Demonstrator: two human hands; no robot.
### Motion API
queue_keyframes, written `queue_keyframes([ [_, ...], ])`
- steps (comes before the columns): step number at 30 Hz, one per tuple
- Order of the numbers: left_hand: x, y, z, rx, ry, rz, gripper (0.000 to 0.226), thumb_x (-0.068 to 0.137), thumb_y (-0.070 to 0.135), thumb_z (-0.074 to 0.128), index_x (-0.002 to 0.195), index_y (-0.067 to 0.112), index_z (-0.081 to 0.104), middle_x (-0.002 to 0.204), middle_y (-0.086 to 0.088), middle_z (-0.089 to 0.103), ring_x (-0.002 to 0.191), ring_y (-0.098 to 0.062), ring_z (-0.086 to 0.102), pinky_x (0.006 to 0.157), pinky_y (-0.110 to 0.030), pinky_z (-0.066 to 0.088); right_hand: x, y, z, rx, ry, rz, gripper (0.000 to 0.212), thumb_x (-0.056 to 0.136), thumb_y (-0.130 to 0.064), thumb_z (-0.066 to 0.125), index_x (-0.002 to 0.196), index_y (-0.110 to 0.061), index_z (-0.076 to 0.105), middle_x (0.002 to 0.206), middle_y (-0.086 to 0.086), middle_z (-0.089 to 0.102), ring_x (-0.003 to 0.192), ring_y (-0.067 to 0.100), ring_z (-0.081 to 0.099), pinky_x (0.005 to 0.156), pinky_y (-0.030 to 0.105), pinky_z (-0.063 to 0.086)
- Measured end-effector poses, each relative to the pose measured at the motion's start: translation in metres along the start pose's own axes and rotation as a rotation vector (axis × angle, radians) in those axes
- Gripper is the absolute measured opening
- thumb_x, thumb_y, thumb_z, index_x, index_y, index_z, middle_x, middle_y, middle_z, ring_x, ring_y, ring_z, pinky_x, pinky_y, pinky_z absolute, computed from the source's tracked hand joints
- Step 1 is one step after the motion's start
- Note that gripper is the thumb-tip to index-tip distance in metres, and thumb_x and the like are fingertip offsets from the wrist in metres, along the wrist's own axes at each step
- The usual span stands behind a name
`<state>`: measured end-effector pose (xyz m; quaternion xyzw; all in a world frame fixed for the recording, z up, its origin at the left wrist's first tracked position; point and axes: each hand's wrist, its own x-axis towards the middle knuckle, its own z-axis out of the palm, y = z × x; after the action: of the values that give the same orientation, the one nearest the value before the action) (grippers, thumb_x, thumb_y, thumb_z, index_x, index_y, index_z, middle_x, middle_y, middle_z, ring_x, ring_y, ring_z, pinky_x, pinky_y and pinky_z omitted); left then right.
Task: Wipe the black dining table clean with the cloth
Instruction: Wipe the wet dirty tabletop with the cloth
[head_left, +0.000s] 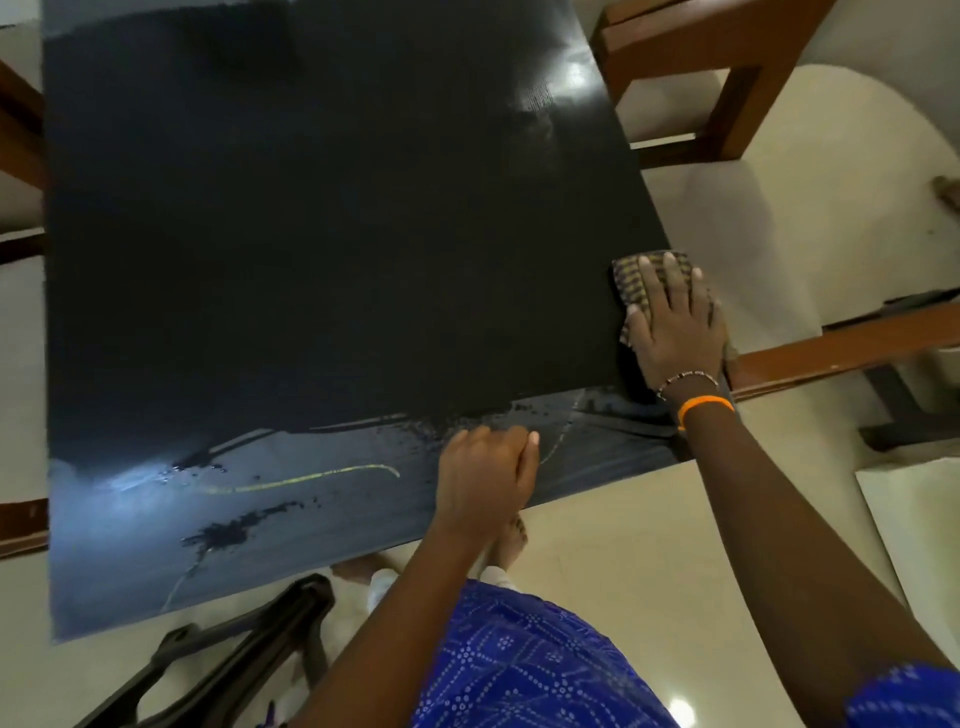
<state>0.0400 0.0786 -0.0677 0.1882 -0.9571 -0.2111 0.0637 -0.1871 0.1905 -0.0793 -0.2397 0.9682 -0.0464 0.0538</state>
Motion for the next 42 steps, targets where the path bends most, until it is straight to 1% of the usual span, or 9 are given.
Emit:
queue_keyframes([
  [10,-0.001,-0.001,0.010,0.108,0.074,0.009,0.031,0.089,0.026,0.044,0.062,0.017,0.055,0.050,0.001,0.055,0.044,-0.014,0.045,0.054,-0.022,0.031,0.071,-0.017,-0.005,0.111,-0.033,-0.034,0.056,0.096,-0.039,0.033,0.149,-0.031,0.016,0.159,0.001,0.012,0.146,0.031,0.010,0.116,0.052,0.016],
  [18,-0.003,-0.003,0.013,0.071,0.072,0.014,0.034,0.091,0.026,0.042,0.063,0.014,0.057,0.051,-0.002,0.057,0.043,-0.017,0.047,0.050,-0.027,0.041,-0.025,0.010,-0.001,0.032,-0.033,-0.117,0.058,0.094,-0.040,0.033,0.149,-0.029,0.017,0.159,0.003,0.014,0.145,0.032,0.013,0.114,0.054,0.015],
  [21,-0.004,-0.004,0.015,0.076,0.084,0.015,0.034,0.092,0.027,0.041,0.063,0.014,0.055,0.052,-0.002,0.057,0.044,-0.016,0.046,0.052,-0.025,0.039,-0.072,0.026,0.002,0.009,-0.024,-0.103,0.058,0.093,-0.041,0.032,0.149,-0.028,0.020,0.158,0.004,0.019,0.144,0.033,0.019,0.113,0.056,0.018],
  [24,-0.004,-0.004,0.017,0.098,0.107,0.012,0.034,0.092,0.027,0.042,0.063,0.014,0.055,0.051,-0.001,0.056,0.046,-0.011,0.037,0.054,-0.022,0.033,-0.103,0.031,0.005,-0.014,0.000,-0.036,0.058,0.092,-0.040,0.034,0.148,-0.025,0.025,0.156,0.008,0.025,0.142,0.035,0.023,0.111,0.059,0.020],
  [28,-0.003,-0.004,0.014,0.083,0.115,0.019,0.035,0.092,0.026,0.042,0.060,0.015,0.051,0.048,-0.001,0.052,0.045,-0.011,0.031,0.052,-0.021,0.029,-0.108,-0.005,0.009,0.028,-0.028,0.106,0.059,0.093,-0.040,0.031,0.149,-0.025,0.019,0.158,0.006,0.019,0.145,0.035,0.014,0.112,0.061,0.010],
  [30,-0.001,-0.002,0.011,0.004,0.122,-0.025,0.038,0.092,0.027,0.039,0.059,0.013,0.050,0.047,-0.003,0.049,0.042,-0.016,0.037,0.049,-0.022,0.028,-0.105,-0.031,0.013,0.022,-0.038,0.040,0.059,0.093,-0.041,0.032,0.149,-0.026,0.018,0.158,0.005,0.017,0.145,0.034,0.013,0.112,0.061,0.008],
  [35,-0.014,-0.026,-0.011,-0.380,0.285,-0.389,0.044,0.095,0.031,0.034,0.063,0.007,0.052,0.052,-0.004,0.044,0.045,-0.023,0.043,0.045,-0.033,0.035,-0.106,-0.131,0.022,0.055,-0.097,-0.202,0.061,0.092,-0.042,0.029,0.149,-0.027,0.015,0.159,0.003,0.013,0.146,0.033,0.010,0.112,0.060,0.003],
  [38,-0.043,-0.057,-0.029,-0.345,0.356,-0.431,0.043,0.095,0.034,0.032,0.061,0.013,0.049,0.050,-0.002,0.042,0.043,-0.018,0.038,0.045,-0.024,0.028,-0.117,-0.179,0.028,0.085,-0.160,-0.426,0.059,0.094,-0.040,0.035,0.149,-0.027,0.017,0.159,0.003,0.012,0.146,0.034,0.007,0.113,0.059,0.003],
  [42,-0.081,-0.092,-0.043,-0.163,0.297,-0.404,0.040,0.094,0.026,0.038,0.065,0.008,0.058,0.056,0.002,0.047,0.048,-0.014,0.042,0.047,-0.016,0.029,-0.127,-0.172,0.027,0.052,-0.132,-0.555,0.058,0.092,-0.040,0.038,0.147,-0.031,0.023,0.158,-0.001,0.019,0.146,0.030,0.013,0.114,0.054,0.008],
])
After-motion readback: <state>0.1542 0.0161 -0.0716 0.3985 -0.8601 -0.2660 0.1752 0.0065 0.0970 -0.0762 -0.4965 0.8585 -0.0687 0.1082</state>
